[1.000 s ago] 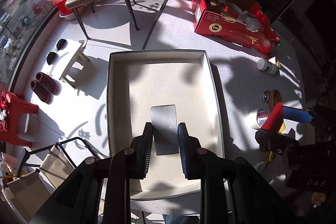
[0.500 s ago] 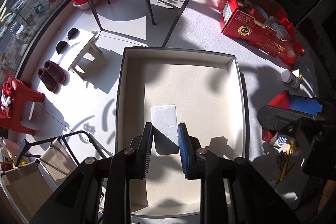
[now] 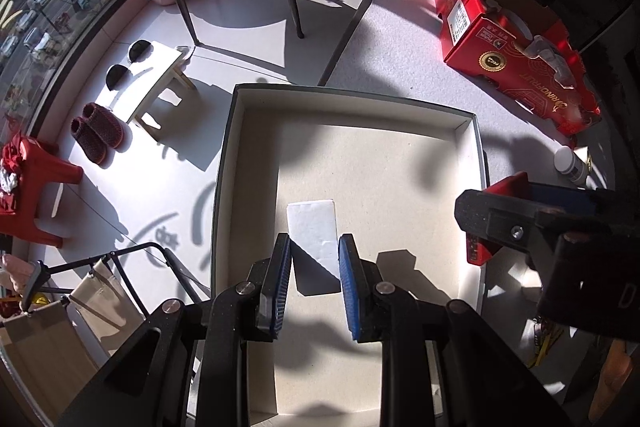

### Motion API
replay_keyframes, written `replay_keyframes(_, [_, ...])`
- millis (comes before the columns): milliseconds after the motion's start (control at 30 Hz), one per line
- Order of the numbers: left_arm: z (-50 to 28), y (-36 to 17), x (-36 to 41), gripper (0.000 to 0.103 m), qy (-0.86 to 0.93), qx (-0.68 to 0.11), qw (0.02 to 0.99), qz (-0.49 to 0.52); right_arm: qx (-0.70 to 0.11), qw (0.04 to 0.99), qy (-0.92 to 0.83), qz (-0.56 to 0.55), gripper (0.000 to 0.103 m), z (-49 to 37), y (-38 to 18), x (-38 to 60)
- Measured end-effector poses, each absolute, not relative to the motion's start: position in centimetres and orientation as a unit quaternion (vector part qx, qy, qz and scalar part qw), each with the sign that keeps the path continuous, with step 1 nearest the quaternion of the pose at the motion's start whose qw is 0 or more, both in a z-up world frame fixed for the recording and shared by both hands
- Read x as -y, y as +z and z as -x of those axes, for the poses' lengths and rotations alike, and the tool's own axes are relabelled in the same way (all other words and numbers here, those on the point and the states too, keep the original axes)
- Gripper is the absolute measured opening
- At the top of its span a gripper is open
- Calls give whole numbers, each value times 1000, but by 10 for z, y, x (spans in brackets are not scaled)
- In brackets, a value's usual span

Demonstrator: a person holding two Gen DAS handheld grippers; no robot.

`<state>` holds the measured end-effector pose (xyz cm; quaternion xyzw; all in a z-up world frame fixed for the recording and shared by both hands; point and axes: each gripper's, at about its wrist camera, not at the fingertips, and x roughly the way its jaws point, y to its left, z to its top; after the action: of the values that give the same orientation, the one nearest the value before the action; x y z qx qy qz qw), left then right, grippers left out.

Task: Organize rigid objects
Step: 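Carry the red case in the right tool and white block in the left tool over the tray, then open the right tool to drop the red case while the left tool releases the block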

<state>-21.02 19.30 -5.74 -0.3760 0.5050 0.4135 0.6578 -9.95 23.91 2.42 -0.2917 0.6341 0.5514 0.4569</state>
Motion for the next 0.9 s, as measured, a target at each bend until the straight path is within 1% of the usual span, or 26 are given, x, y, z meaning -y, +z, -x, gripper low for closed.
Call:
replay_keyframes(600, [211, -76, -198, 27, 417, -510, 647, 384, -630, 451, 544, 322, 73, 109, 0, -257])
replay_keyframes(667, [209, -81, -197, 38, 413, -515, 648, 380, -629, 450, 543, 327, 73, 110, -3, -257])
replay_keyframes(733, [209, -83, -195, 73, 416, -516, 647, 378, -632, 452, 538, 328, 73, 109, -8, -257])
replay_keyframes(767, [210, -83, -195, 79, 419, -513, 648, 376, -635, 450, 537, 325, 73, 108, -9, -256])
replay_keyframes(833, [212, -84, -194, 84, 420, -511, 649, 376, -638, 447, 540, 318, 74, 106, -9, -256])
replay_keyframes(867, [211, -86, -195, 86, 416, -518, 645, 378, -637, 449, 541, 317, 77, 105, -8, -255])
replay_keyframes(900, [211, -88, -195, 93, 413, -524, 641, 380, -635, 453, 540, 318, 84, 104, -6, -255])
